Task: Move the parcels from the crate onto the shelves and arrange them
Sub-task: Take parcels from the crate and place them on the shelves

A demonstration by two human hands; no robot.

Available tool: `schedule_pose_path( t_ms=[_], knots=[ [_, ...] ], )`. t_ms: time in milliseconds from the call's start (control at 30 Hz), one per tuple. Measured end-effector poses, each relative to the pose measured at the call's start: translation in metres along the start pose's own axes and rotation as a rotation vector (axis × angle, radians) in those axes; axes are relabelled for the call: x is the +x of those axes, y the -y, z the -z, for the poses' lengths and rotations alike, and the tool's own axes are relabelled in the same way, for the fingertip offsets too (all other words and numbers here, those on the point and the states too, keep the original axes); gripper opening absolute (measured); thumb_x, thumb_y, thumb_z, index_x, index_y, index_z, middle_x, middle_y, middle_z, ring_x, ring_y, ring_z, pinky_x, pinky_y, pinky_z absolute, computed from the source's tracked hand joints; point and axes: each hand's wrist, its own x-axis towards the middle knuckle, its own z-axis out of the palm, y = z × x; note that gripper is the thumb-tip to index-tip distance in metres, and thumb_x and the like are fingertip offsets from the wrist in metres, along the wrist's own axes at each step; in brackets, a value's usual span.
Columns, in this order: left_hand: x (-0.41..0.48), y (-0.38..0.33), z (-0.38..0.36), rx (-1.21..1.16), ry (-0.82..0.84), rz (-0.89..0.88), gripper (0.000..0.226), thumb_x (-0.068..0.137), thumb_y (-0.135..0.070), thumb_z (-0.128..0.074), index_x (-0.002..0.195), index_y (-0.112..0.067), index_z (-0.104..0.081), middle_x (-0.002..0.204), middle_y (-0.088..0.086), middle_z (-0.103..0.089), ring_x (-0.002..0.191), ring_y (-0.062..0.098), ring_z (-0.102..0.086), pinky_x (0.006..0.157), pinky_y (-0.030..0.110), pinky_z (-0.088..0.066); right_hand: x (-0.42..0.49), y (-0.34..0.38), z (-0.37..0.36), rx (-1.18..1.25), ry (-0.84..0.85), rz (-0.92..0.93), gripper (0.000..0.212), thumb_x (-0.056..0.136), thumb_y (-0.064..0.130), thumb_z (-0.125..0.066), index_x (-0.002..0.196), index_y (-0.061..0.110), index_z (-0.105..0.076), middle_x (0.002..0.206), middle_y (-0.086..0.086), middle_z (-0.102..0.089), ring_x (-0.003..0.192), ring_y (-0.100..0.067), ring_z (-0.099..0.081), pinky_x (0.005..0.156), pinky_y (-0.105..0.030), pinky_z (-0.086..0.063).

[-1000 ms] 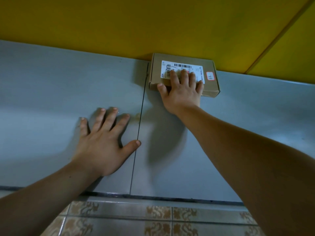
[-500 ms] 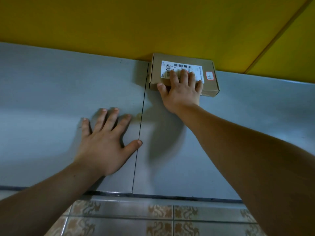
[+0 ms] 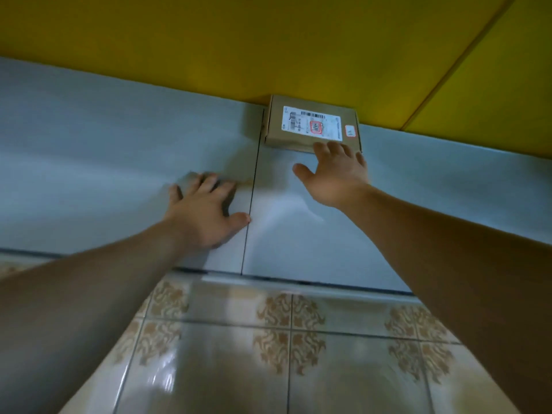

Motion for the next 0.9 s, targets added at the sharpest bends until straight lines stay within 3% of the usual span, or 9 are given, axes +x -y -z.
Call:
schedule_pose_path(
  t_ms=[267, 467, 667, 900],
  knots=[
    [-0.139, -0.001, 0.078, -0.152, 0.068, 0.049, 0.071, 0.092, -0.053, -0.052, 0.152, -0.028, -0.023, 0.161, 0.0, -0.018, 0.149, 0.02, -0.011, 0.119, 0.048, -0.01, -0.103, 0.052, 0.082, -0.099, 0.269, 0.13, 0.069, 0.1, 0.061, -0.034, 0.153, 0.017, -0.031, 0.156, -0.013, -0.035, 0.141, -0.034, -0.033, 0.113, -0.044, -0.028],
    [-0.28, 0.012, 0.156, -0.216, 0.034, 0.14, 0.071, 0.09, -0.047, -0.056, 0.151, -0.022, -0.03, 0.156, 0.005, -0.031, 0.145, 0.024, -0.025, 0.117, 0.044, -0.023, -0.19, 0.126, 0.171, -0.089, 0.369, 0.265, 0.069, 0.1, 0.059, -0.036, 0.153, 0.014, -0.03, 0.156, -0.016, -0.033, 0.14, -0.037, -0.033, 0.113, -0.045, -0.03],
    [-0.436, 0.031, 0.274, -0.19, 0.039, 0.154, 0.07, 0.093, -0.045, -0.056, 0.152, -0.022, -0.027, 0.158, 0.004, -0.029, 0.144, 0.025, -0.027, 0.116, 0.042, -0.026, -0.302, 0.201, 0.303, -0.06, 0.35, 0.357, 0.068, 0.1, 0.06, -0.033, 0.152, 0.016, -0.031, 0.155, -0.013, -0.036, 0.139, -0.035, -0.035, 0.112, -0.045, -0.034],
    [-0.629, 0.06, 0.448, -0.141, -0.089, 0.183, 0.065, 0.092, -0.047, -0.056, 0.149, -0.023, -0.035, 0.151, 0.002, -0.039, 0.138, 0.022, -0.036, 0.11, 0.035, -0.033, -0.436, 0.309, 0.493, 0.03, 0.237, 0.442, 0.071, 0.099, 0.063, -0.035, 0.153, 0.017, -0.031, 0.157, -0.011, -0.035, 0.14, -0.032, -0.036, 0.111, -0.042, -0.036]
  ],
)
